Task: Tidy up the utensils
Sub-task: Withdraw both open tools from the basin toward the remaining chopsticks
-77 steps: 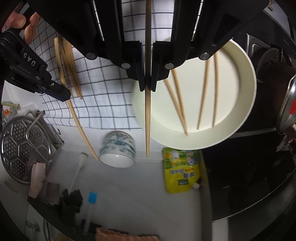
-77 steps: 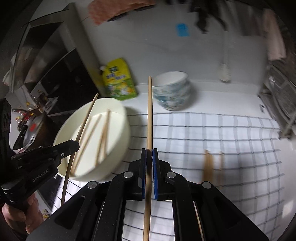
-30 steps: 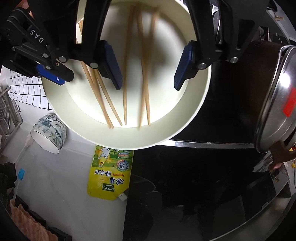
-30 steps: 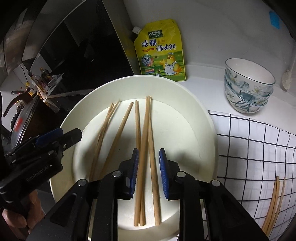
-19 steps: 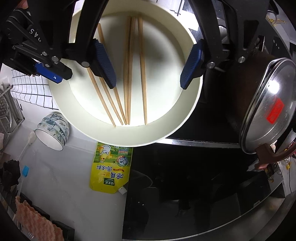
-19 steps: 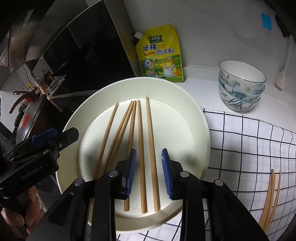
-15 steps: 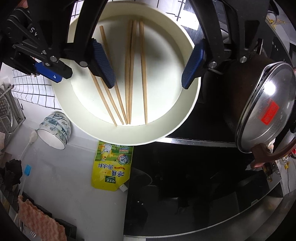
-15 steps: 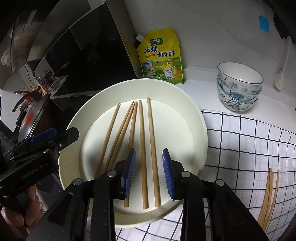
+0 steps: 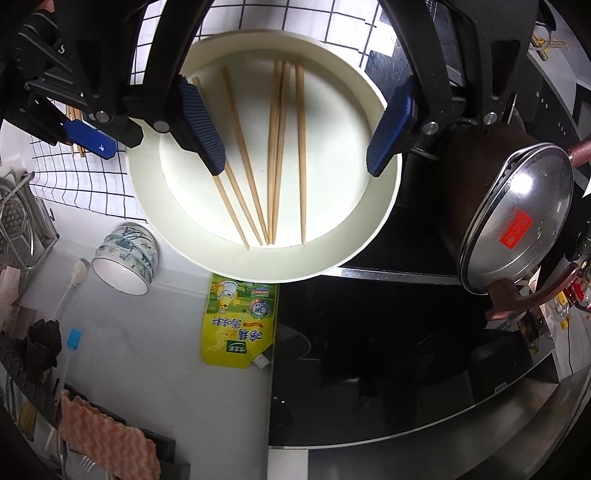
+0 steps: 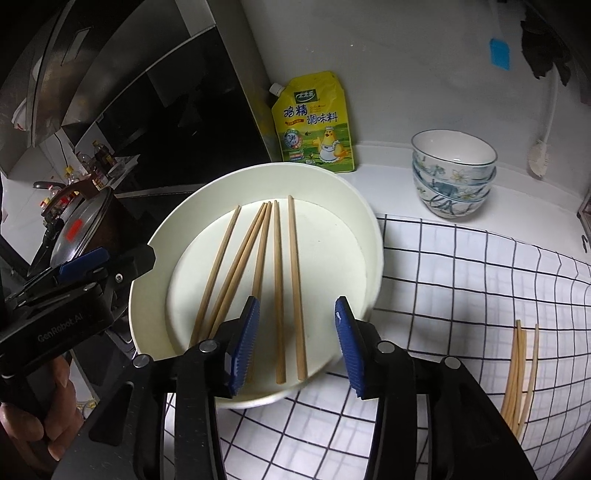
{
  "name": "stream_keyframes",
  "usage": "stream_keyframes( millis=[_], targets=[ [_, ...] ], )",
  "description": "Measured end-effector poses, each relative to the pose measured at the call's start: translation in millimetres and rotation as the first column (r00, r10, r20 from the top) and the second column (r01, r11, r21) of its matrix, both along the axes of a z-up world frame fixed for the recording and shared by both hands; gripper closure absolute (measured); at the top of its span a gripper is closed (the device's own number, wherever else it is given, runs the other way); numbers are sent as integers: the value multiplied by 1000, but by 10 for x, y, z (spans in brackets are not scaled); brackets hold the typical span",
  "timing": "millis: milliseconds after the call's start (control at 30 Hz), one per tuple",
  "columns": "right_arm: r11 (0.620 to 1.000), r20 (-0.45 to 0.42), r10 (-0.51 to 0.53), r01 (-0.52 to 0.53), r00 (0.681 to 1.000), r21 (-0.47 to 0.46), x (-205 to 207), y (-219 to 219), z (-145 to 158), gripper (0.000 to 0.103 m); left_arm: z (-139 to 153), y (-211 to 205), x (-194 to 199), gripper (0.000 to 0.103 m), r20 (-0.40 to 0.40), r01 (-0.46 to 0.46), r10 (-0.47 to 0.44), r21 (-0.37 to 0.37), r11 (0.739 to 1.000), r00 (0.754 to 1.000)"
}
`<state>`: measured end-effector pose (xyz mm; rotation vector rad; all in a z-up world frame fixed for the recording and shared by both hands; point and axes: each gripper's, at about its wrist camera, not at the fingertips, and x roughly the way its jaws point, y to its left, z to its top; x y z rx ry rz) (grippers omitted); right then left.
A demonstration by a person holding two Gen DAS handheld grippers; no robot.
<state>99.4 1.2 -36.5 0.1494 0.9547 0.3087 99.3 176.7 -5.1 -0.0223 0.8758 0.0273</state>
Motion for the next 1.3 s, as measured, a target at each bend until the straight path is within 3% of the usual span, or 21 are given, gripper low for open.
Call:
stream_keyframes(
  millis=[467, 1233, 1300],
  targets=[
    [998, -10, -68, 68, 998, -17, -395, -577, 14, 53, -46, -440, -291, 24, -23, 58, -59, -21, 998, 998],
    [951, -54, -309, 308, 950, -23, -1117, -2064, -180, 53, -223, -1856, -579, 24, -70, 260, -262, -33, 965, 963],
    [949, -67, -317, 316, 946, -26, -1175, -2161, -232, 53, -265, -1949, -598, 18, -82, 268, -270, -33, 963, 959]
  ],
)
